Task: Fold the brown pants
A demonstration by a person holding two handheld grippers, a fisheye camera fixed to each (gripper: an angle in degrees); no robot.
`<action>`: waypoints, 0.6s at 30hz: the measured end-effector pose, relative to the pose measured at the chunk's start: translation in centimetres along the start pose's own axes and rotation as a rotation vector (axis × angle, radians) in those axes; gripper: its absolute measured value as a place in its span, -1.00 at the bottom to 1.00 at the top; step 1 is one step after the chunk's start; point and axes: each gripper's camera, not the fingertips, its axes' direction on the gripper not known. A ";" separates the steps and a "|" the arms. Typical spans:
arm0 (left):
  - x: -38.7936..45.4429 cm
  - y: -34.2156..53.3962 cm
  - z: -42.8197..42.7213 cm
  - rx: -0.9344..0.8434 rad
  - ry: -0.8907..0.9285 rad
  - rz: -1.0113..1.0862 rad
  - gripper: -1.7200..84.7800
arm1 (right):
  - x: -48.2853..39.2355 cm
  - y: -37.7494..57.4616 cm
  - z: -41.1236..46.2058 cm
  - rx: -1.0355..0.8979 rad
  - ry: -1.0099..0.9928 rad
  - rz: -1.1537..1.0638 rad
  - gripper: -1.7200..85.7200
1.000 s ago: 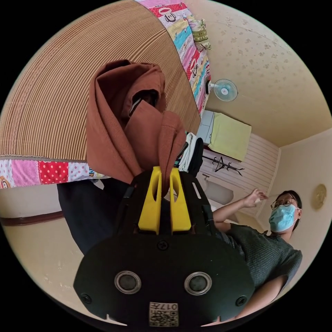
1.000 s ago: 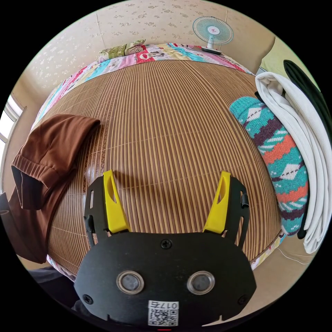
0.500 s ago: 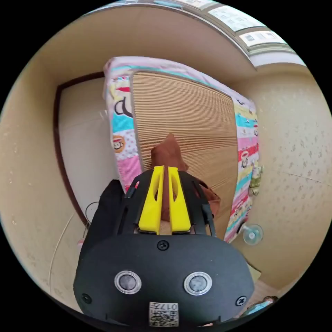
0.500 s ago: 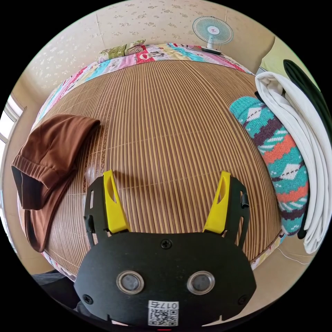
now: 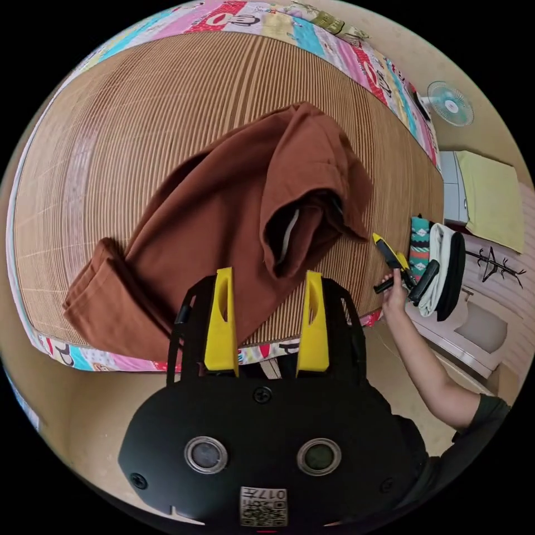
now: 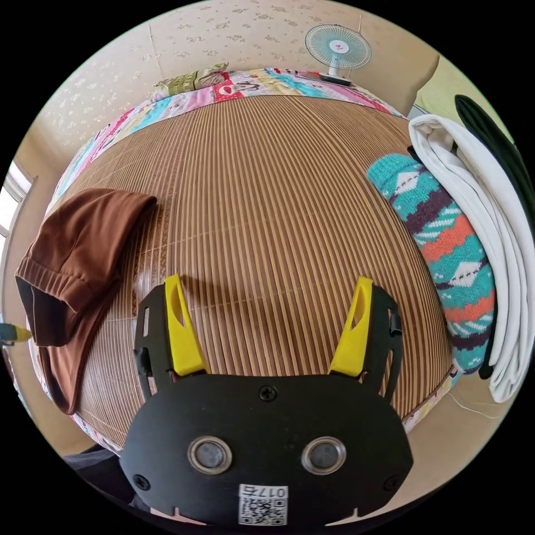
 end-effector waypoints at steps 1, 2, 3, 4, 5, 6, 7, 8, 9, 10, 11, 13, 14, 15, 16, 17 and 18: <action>0.7 -1.2 1.8 -0.035 -0.004 0.001 -0.55 | 0.3 -0.4 0.0 -0.015 0.014 0.032 0.06; 1.2 -1.9 3.2 -0.056 -0.001 -0.001 -0.55 | 1.3 -1.2 0.4 -0.063 0.037 0.117 0.21; 1.4 -2.1 3.7 -0.059 -0.003 -0.005 -0.55 | 2.9 -2.1 1.2 -0.153 0.044 0.227 0.38; 1.7 -2.4 4.4 -0.051 -0.013 -0.022 -0.55 | 3.8 -2.4 1.9 -0.221 0.042 0.292 0.48; 1.8 -2.6 5.1 -0.041 -0.020 -0.048 -0.56 | 5.7 -2.8 3.9 -0.393 0.025 0.430 0.69; 1.7 -2.6 5.4 -0.040 -0.016 -0.065 -0.57 | 7.3 -2.4 7.1 -0.662 -0.042 0.559 0.92; 1.4 -2.8 6.2 -0.045 0.011 -0.101 -0.59 | 7.8 -1.7 9.1 -0.830 -0.102 0.617 0.94; 1.0 -2.8 6.8 -0.046 0.061 -0.138 -0.61 | 8.0 -1.4 11.4 -1.004 -0.180 0.637 0.97; 0.9 -2.7 7.1 -0.043 0.093 -0.152 -0.62 | 8.0 -2.2 10.6 -0.953 -0.171 0.622 0.98; 0.7 -2.6 7.3 -0.033 0.135 -0.177 -0.64 | 8.0 -2.6 10.5 -0.951 -0.168 0.612 0.98; 0.7 -2.4 7.3 -0.027 0.138 -0.185 -0.64 | 8.0 -3.0 10.8 -0.977 -0.169 0.596 0.98; 0.8 -2.3 7.3 -0.033 0.136 -0.168 -0.64 | 8.2 -3.6 10.7 -0.978 -0.171 0.601 0.99; 0.7 -2.0 7.4 -0.038 0.139 -0.163 -0.65 | 8.2 -3.9 10.7 -0.971 -0.162 0.602 1.00; 0.5 -1.9 7.4 -0.041 0.145 -0.163 -0.65 | 8.3 -4.2 10.7 -0.963 -0.155 0.604 1.00; 0.2 -1.6 7.5 -0.047 0.162 -0.168 -0.65 | 8.4 -4.3 10.8 -0.960 -0.154 0.604 1.00; -0.3 -1.2 7.6 -0.049 0.179 -0.175 -0.66 | 8.5 -4.5 10.8 -0.961 -0.154 0.604 1.00; -0.5 -1.0 7.6 -0.050 0.188 -0.177 -0.66 | 8.7 -4.7 10.9 -0.961 -0.154 0.604 1.00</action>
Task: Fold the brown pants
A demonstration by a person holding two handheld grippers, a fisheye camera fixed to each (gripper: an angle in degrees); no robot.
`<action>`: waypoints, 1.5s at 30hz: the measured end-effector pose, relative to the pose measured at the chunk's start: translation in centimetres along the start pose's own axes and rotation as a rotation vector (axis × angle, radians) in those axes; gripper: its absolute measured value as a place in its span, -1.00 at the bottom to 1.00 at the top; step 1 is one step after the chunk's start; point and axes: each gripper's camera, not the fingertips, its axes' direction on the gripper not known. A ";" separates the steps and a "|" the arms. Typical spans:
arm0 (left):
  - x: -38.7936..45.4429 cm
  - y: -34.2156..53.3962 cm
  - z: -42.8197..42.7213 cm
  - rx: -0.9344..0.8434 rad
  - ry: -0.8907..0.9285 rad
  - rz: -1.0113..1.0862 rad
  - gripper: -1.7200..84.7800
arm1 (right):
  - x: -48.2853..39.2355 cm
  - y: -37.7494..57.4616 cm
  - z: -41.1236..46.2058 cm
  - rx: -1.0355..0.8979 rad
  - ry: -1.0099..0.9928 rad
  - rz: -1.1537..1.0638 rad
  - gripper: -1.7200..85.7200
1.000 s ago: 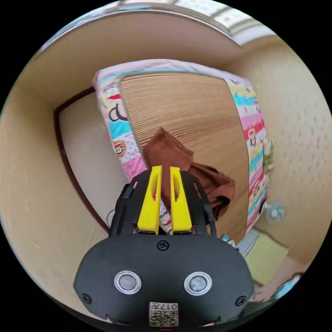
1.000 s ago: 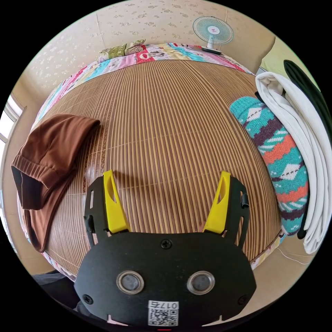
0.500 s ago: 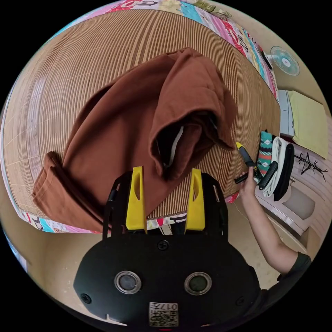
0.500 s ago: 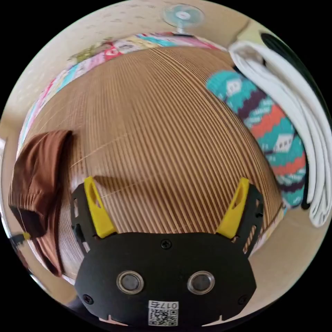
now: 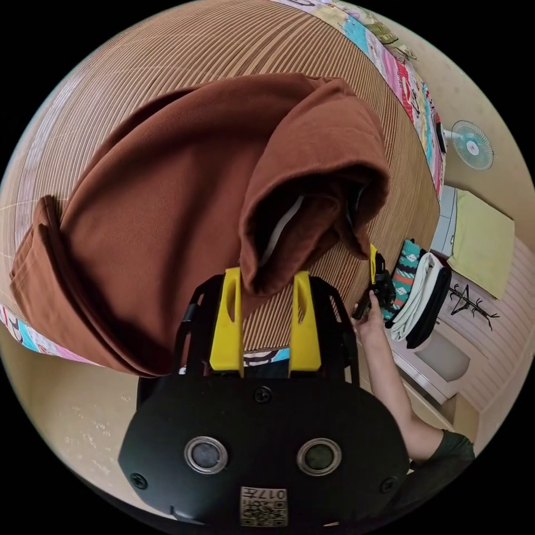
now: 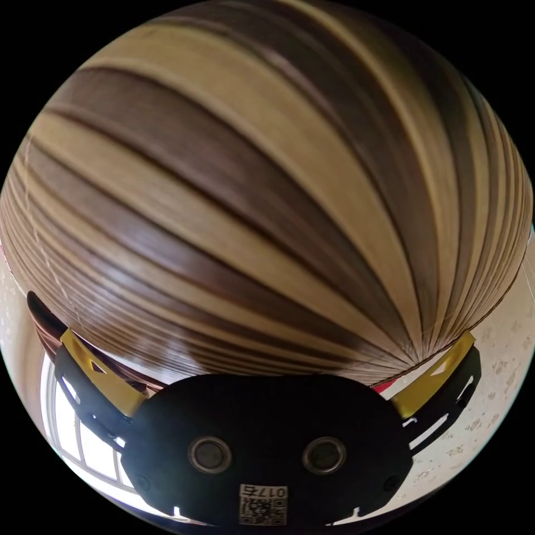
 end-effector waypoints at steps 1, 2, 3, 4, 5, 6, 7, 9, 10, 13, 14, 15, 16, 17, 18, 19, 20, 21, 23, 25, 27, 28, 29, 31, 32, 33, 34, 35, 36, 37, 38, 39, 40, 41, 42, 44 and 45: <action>-0.5 0.3 0.1 -0.005 0.015 0.000 -0.67 | 0.0 -0.1 -0.1 0.000 0.000 0.000 1.00; -0.9 0.6 0.2 -0.011 0.024 0.004 -0.67 | 0.1 -0.3 -0.1 -0.001 0.000 0.000 1.00; -1.1 0.8 0.3 -0.012 0.025 0.005 -0.67 | 0.3 -0.5 -0.2 -0.004 -0.001 -0.001 1.00; -1.4 1.1 0.5 -0.015 0.026 0.008 -0.67 | 0.4 -0.6 -0.2 -0.004 -0.001 -0.001 1.00; -1.7 1.5 0.7 -0.017 0.024 0.010 -0.67 | 0.6 -0.9 -0.2 0.001 -0.002 -0.001 0.99; -1.8 1.6 0.8 -0.020 0.025 0.010 -0.67 | 0.8 -1.1 -0.2 -0.004 -0.002 -0.001 0.99; -2.1 1.9 1.1 -0.024 0.032 0.011 -0.68 | 1.0 -1.3 -0.1 -0.009 -0.003 -0.001 0.98; -2.5 2.2 1.6 -0.030 0.043 0.011 -0.68 | 1.7 -2.0 0.0 -0.069 -0.017 -0.009 0.94; -2.7 2.4 1.9 -0.031 0.048 0.011 -0.68 | 1.9 -2.2 0.0 -0.092 -0.017 -0.013 0.93; -3.2 3.0 2.5 -0.018 0.053 0.020 -0.67 | 3.3 -2.5 0.1 -0.164 -0.011 -0.042 0.83; -3.4 3.2 2.7 -0.011 0.043 0.023 -0.66 | 3.7 -2.1 0.1 -0.169 -0.018 -0.089 0.77; -3.5 3.3 2.8 -0.007 0.034 0.023 -0.66 | 4.3 -1.3 -0.4 -0.127 -0.007 -0.128 0.69; -3.9 3.5 3.0 0.009 0.008 0.013 -0.64 | 4.7 -0.8 -0.8 -0.088 0.007 -0.142 0.61; -4.3 3.8 3.0 0.034 -0.012 0.003 -0.62 | 5.4 0.6 -1.8 -0.002 0.028 -0.181 0.45; -4.5 3.9 3.0 0.048 -0.019 -0.002 -0.62 | 6.0 2.3 -2.9 0.079 0.025 -0.241 0.29; -5.0 4.1 3.3 0.065 -0.023 -0.009 -0.61 | 6.2 3.2 -3.3 0.112 0.015 -0.275 0.21; -5.5 4.0 3.8 0.065 -0.023 -0.015 -0.62 | 6.9 5.0 -4.0 0.173 -0.009 -0.349 0.01; -5.8 4.0 4.2 0.063 -0.020 -0.018 -0.64 | 7.5 6.9 -4.5 0.221 -0.058 -0.451 -0.29; -7.1 3.9 5.6 0.043 0.035 -0.030 -0.73 | 8.6 9.2 -4.7 0.249 -0.242 -0.662 -0.74; -7.8 4.5 5.7 0.051 0.055 -0.043 -0.81 | 10.0 10.2 -4.3 0.206 -0.497 -0.823 -0.82; -7.5 5.5 5.1 0.064 0.141 0.051 -0.85 | 12.1 10.0 -2.8 0.162 -0.770 -0.860 -0.87; -6.9 6.3 4.3 0.064 0.244 0.144 -0.85 | 12.5 9.8 -2.3 0.155 -0.823 -0.854 -0.88; -6.2 7.5 2.9 0.071 0.325 0.231 -0.86 | 13.2 9.3 -1.2 0.126 -0.891 -0.826 -0.87; -5.0 9.4 0.2 0.085 0.408 0.371 -0.86 | 13.9 8.5 0.6 0.086 -0.947 -0.756 -0.83; -4.0 10.7 -1.8 0.095 0.430 0.458 -0.86 | 14.3 8.1 1.6 0.082 -0.982 -0.709 -0.77; -3.4 11.4 -2.7 0.096 0.429 0.499 -0.86 | 14.6 7.8 2.6 0.075 -1.005 -0.668 -0.68; -2.3 12.7 -4.3 0.097 0.421 0.578 -0.86 | 14.6 7.6 3.2 0.067 -1.015 -0.651 -0.62; -1.4 14.0 -5.6 0.098 0.411 0.646 -0.86 | 14.5 7.0 4.5 0.033 -1.037 -0.624 -0.49; -1.0 14.6 -6.2 0.098 0.409 0.679 -0.86 | 14.5 6.4 5.9 -0.002 -1.092 -0.601 -0.46; -0.3 15.9 -7.3 0.095 0.410 0.747 -0.86 | 14.5 6.1 6.6 -0.018 -1.145 -0.593 -0.44; 0.3 17.1 -8.2 0.083 0.410 0.816 -0.86 | 14.8 5.6 7.8 -0.033 -1.317 -0.581 -0.46; 0.5 17.8 -8.7 0.076 0.407 0.849 -0.86 | 15.4 5.3 8.9 -0.039 -1.522 -0.558 -0.52; 0.8 19.1 -9.5 0.069 0.396 0.906 -0.86 | 15.7 5.2 9.2 -0.037 -1.610 -0.540 -0.56; 0.8 20.5 -10.3 0.066 0.382 0.950 -0.86 | 16.0 5.3 9.5 -0.042 -1.693 -0.523 -0.67; 0.7 21.3 -10.8 0.068 0.378 0.968 -0.86 | 16.1 5.7 9.2 -0.056 -1.683 -0.540 -0.82; 0.0 24.1 -12.8 0.081 0.411 1.038 -0.86 | 16.1 6.7 7.5 -0.081 -1.700 -0.643 -0.87; -0.1 24.8 -13.4 0.084 0.429 1.062 -0.86 | 16.5 7.6 5.6 -0.050 -1.765 -0.707 -0.89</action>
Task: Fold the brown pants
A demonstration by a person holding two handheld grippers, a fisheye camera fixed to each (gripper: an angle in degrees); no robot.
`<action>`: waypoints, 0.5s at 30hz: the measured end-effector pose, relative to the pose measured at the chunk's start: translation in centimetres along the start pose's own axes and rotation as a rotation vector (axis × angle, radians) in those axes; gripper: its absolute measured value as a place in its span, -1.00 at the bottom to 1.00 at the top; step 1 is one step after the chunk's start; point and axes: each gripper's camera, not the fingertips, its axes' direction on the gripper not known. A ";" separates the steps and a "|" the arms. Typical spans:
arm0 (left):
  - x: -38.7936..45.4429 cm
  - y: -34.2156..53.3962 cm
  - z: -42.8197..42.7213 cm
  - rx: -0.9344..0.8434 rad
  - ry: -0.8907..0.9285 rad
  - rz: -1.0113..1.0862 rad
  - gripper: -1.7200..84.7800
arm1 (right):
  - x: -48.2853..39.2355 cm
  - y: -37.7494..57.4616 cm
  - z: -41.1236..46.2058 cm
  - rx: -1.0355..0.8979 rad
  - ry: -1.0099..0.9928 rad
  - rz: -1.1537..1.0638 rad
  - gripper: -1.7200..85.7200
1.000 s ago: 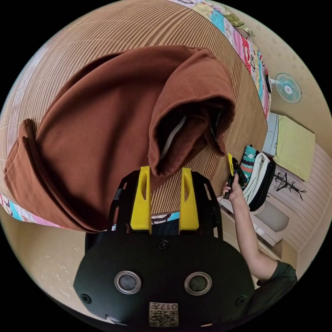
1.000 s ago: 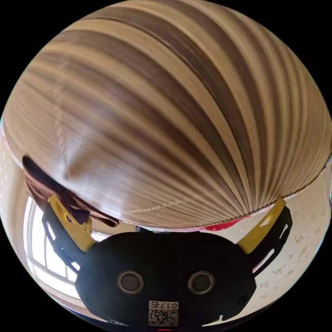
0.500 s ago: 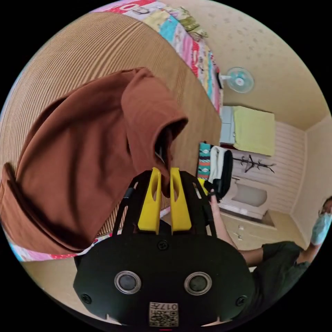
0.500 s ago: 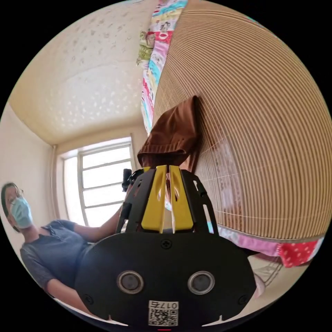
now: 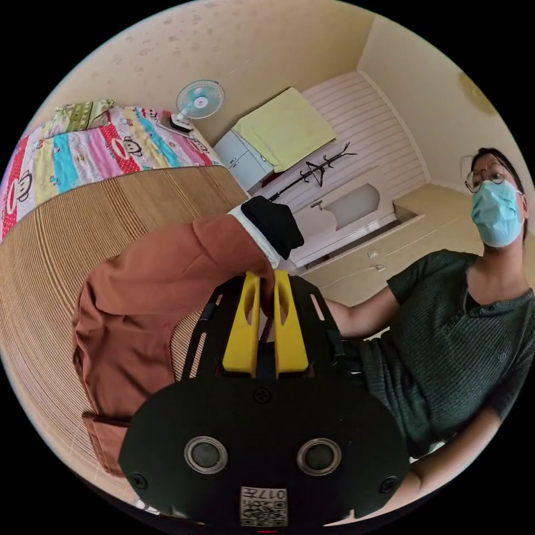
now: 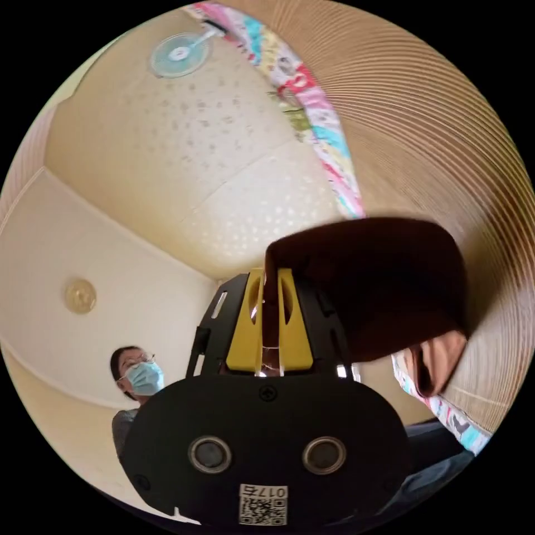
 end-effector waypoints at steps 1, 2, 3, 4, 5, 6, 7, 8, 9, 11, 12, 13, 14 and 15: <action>1.9 0.5 -1.1 0.015 0.043 0.065 -0.86 | -1.2 0.0 0.2 0.000 -0.018 -0.031 -0.90; 4.2 0.8 -2.4 0.032 0.110 0.154 -0.86 | -4.4 -0.2 0.8 -0.017 -0.007 -0.111 -0.91; 5.4 0.8 -3.0 0.038 0.147 0.202 -0.86 | -8.5 -0.4 2.1 -0.061 0.037 -0.230 -0.92; 8.3 0.8 -4.3 0.052 0.223 0.310 -0.86 | -10.9 -0.4 3.1 -0.090 0.068 -0.298 -0.93; 11.6 0.7 -5.7 0.063 0.279 0.422 -0.86 | -15.9 0.0 6.1 -0.166 0.100 -0.456 -0.93; 13.2 0.7 -6.4 0.069 0.297 0.478 -0.86 | -20.8 1.1 9.7 -0.248 0.076 -0.616 -0.94; 16.6 0.7 -7.9 0.086 0.325 0.582 -0.86 | -23.1 1.8 11.7 -0.288 0.052 -0.689 -0.94; 19.6 0.9 -9.6 0.115 0.352 0.671 -0.86 | -27.2 3.6 15.9 -0.366 -0.007 -0.813 -0.94; 21.0 1.0 -10.5 0.132 0.366 0.711 -0.86 | -30.6 5.5 20.3 -0.446 -0.068 -0.902 -0.94; 26.0 2.3 -14.4 0.214 0.375 0.836 -0.85 | -34.2 8.7 27.4 -0.577 -0.136 -0.989 -0.93; 27.0 2.7 -15.4 0.234 0.366 0.859 -0.85 | -35.4 10.8 32.3 -0.676 -0.132 -1.030 -0.93; 28.6 3.7 -17.5 0.275 0.334 0.886 -0.85 | -35.7 11.8 34.8 -0.719 -0.106 -1.040 -0.92; 29.6 4.8 -19.6 0.317 0.287 0.880 -0.85 | -35.4 13.4 39.4 -0.776 -0.013 -1.051 -0.91; 29.9 5.3 -20.7 0.340 0.259 0.861 -0.85 | -34.1 14.9 43.6 -0.806 0.117 -1.082 -0.90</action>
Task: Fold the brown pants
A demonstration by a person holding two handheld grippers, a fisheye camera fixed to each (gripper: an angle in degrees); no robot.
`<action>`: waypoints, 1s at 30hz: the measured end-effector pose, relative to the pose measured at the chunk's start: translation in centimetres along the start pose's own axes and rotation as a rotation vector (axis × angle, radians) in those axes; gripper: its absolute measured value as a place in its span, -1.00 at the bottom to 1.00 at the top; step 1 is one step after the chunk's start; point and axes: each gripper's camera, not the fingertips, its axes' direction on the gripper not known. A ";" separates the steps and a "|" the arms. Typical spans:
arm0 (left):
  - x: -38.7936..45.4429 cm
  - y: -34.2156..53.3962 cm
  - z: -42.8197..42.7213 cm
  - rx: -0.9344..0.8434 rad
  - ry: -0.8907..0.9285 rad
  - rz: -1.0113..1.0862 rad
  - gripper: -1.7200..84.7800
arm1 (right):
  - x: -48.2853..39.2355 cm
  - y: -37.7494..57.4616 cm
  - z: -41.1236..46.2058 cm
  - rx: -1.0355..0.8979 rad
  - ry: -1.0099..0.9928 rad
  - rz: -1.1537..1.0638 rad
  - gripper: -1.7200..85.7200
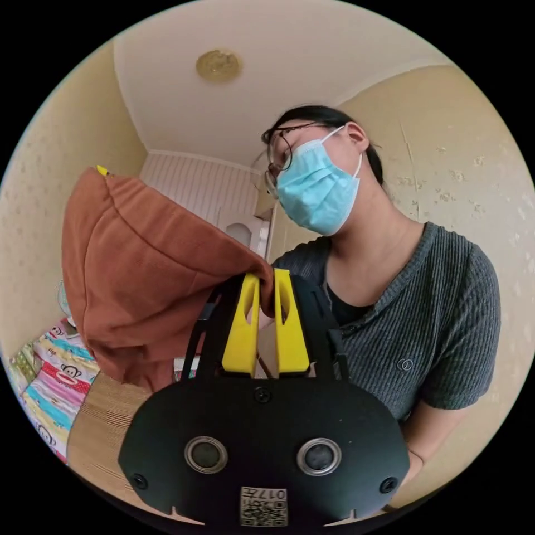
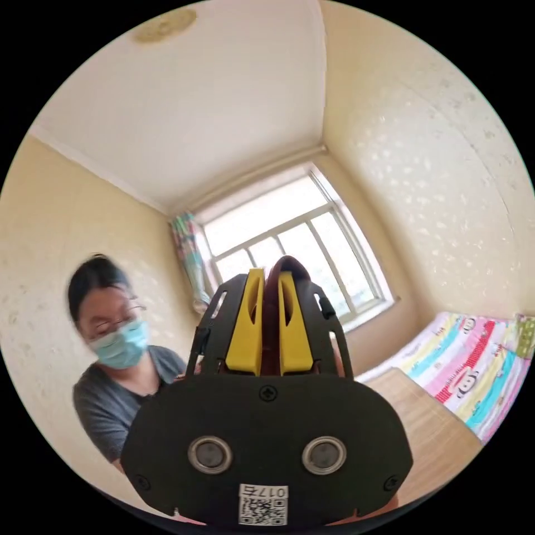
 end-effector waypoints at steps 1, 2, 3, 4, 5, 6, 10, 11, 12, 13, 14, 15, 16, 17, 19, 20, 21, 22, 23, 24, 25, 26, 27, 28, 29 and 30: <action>0.8 -0.1 -2.2 0.017 -0.084 -0.046 -0.84 | 0.6 -0.4 2.2 -0.046 0.050 0.002 -0.89; 1.0 0.5 -4.8 0.024 -0.186 -0.126 -0.84 | 2.5 -0.4 6.4 -0.140 0.137 0.017 -0.87; 0.9 1.1 -6.3 0.025 -0.241 -0.175 -0.84 | 5.3 0.6 10.3 -0.226 0.202 0.067 -0.83; 0.5 2.8 -9.4 0.033 -0.360 -0.305 -0.83 | 7.0 1.5 12.0 -0.262 0.229 0.117 -0.81; -0.1 5.4 -12.7 0.041 -0.492 -0.457 -0.82 | 10.4 4.2 14.8 -0.322 0.257 0.234 -0.75; -0.5 7.0 -14.2 0.029 -0.565 -0.532 -0.81 | 13.0 7.6 16.6 -0.351 0.240 0.316 -0.71; -2.6 22.8 -22.2 -0.188 -0.995 -1.142 -0.83 | 18.3 21.2 17.1 -0.303 0.124 0.503 -0.80; -2.0 28.1 -23.8 -0.192 -1.051 -1.330 -0.85 | 20.0 26.8 16.3 -0.292 0.104 0.592 -0.85; -1.5 30.4 -24.3 -0.177 -1.045 -1.400 -0.86 | 21.5 32.7 14.9 -0.278 0.107 0.701 -0.86; -0.5 34.5 -24.7 -0.132 -0.990 -1.514 -0.86 | 22.1 35.7 14.1 -0.273 0.116 0.764 -0.87; 0.5 37.8 -24.5 -0.083 -0.936 -1.618 -0.84 | 22.9 42.0 12.3 -0.264 0.141 0.903 -0.88; 0.9 38.9 -24.2 -0.060 -0.916 -1.652 -0.84 | 23.0 47.7 10.3 -0.246 0.175 1.031 -0.89; 1.3 40.3 -23.3 -0.023 -0.888 -1.691 -0.83 | 22.7 50.3 9.3 -0.234 0.190 1.090 -0.90; 1.1 41.0 -22.4 -0.011 -0.869 -1.711 -0.82 | 21.6 54.7 7.3 -0.205 0.215 1.188 -0.91; -0.5 41.1 -21.3 -0.032 -0.844 -1.734 -0.79 | 19.3 59.6 4.7 -0.163 0.250 1.293 -0.92; -2.4 40.7 -20.9 -0.059 -0.832 -1.734 -0.77 | 17.6 61.6 3.3 -0.145 0.279 1.340 -0.93; -3.5 40.5 -20.7 -0.074 -0.830 -1.732 -0.76 | 16.0 62.9 2.0 -0.125 0.316 1.379 -0.93; -6.1 39.8 -20.5 -0.105 -0.833 -1.715 -0.75 | 15.3 63.4 1.4 -0.114 0.335 1.395 -0.94; -8.9 39.0 -20.2 -0.139 -0.837 -1.683 -0.74 | 14.0 64.2 0.3 -0.085 0.368 1.425 -0.94; -10.5 38.5 -20.0 -0.161 -0.835 -1.662 -0.74 | 13.0 64.8 -0.6 -0.047 0.397 1.450 -0.94; -13.9 37.7 -19.4 -0.212 -0.825 -1.617 -0.74 | 12.6 65.0 -1.0 -0.027 0.410 1.460 -0.94; -17.2 36.9 -18.6 -0.265 -0.819 -1.570 -0.75 | 12.1 65.2 -1.6 0.012 0.431 1.471 -0.94; -18.9 36.5 -18.2 -0.290 -0.819 -1.545 -0.75 | 11.8 65.3 -1.9 0.039 0.446 1.477 -0.94; -21.9 36.0 -17.0 -0.337 -0.814 -1.494 -0.76 | 11.7 65.2 -1.9 0.047 0.451 1.480 -0.94; -24.6 35.7 -15.6 -0.380 -0.796 -1.450 -0.79 | 11.9 65.1 -1.6 0.048 0.457 1.485 -0.94; -25.8 35.8 -14.9 -0.398 -0.781 -1.437 -0.81 | 12.3 64.8 -1.1 0.037 0.456 1.485 -0.94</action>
